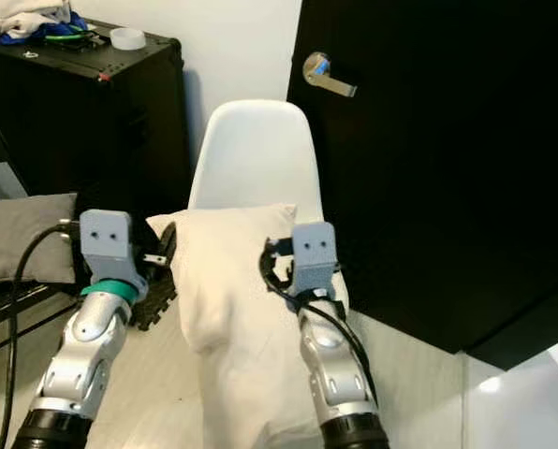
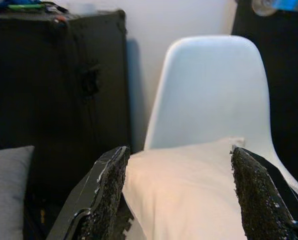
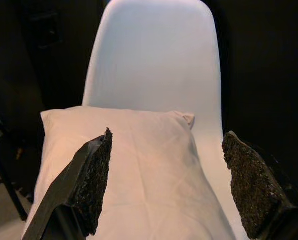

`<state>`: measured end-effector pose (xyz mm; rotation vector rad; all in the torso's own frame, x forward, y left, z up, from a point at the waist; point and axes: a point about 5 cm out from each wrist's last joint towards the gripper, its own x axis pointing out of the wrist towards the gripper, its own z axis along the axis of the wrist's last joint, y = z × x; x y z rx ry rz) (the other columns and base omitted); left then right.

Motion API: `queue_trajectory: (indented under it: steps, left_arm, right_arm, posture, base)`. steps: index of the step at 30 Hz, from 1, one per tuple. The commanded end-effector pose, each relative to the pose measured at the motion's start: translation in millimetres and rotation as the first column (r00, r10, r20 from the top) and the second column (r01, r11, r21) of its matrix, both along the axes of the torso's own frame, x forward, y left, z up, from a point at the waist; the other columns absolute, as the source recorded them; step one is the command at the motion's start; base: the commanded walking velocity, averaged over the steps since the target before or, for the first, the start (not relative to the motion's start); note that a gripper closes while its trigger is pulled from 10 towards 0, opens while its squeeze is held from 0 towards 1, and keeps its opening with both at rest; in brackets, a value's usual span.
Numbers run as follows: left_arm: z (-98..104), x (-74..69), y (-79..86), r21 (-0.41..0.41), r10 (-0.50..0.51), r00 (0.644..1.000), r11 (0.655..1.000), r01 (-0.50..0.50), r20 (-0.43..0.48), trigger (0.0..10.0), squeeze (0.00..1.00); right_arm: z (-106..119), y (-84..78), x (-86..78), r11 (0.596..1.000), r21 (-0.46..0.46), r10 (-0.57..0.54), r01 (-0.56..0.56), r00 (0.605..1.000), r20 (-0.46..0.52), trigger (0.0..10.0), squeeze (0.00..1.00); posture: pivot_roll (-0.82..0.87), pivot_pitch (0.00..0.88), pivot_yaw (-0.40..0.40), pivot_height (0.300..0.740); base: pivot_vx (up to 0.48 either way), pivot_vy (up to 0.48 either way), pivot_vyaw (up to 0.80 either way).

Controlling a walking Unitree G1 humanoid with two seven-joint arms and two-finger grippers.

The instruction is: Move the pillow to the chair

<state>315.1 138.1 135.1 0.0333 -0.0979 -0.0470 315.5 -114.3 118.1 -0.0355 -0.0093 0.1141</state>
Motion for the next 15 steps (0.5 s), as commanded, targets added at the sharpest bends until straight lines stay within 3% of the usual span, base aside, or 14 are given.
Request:
queue_trajectory:
  steps: [1,10,15]
  left_arm:
    - [-6.5,-1.5,0.8,0.005,-0.003,0.999,1.0,0.003,-0.033,10.0,0.0]
    - [-6.4,-0.6,3.9,-0.01,0.006,0.999,1.0,-0.007,-0.043,10.0,0.0]
    - [-6.8,1.1,3.8,-0.007,0.004,0.999,1.0,-0.005,-0.047,10.0,0.0]
  right_arm:
    - [-9.7,-2.2,-3.2,1.0,-0.008,0.0,-0.001,1.0,-0.032,10.0,0.0]
    - [-14.6,4.0,-1.0,0.999,-0.044,0.014,-0.017,0.998,-0.065,10.0,0.0]
    - [-13.1,6.4,-0.3,0.998,-0.061,0.029,-0.032,0.998,-0.054,10.0,0.0]
  posture:
    - [-0.02,0.012,-0.022,0.74]
    - [-0.02,0.02,-0.022,0.74]
    - [-0.02,0.017,-0.022,0.74]
  base:
    - [0.0,0.0,0.0]
    - [0.0,0.0,0.0]
    - [0.0,0.0,0.8]
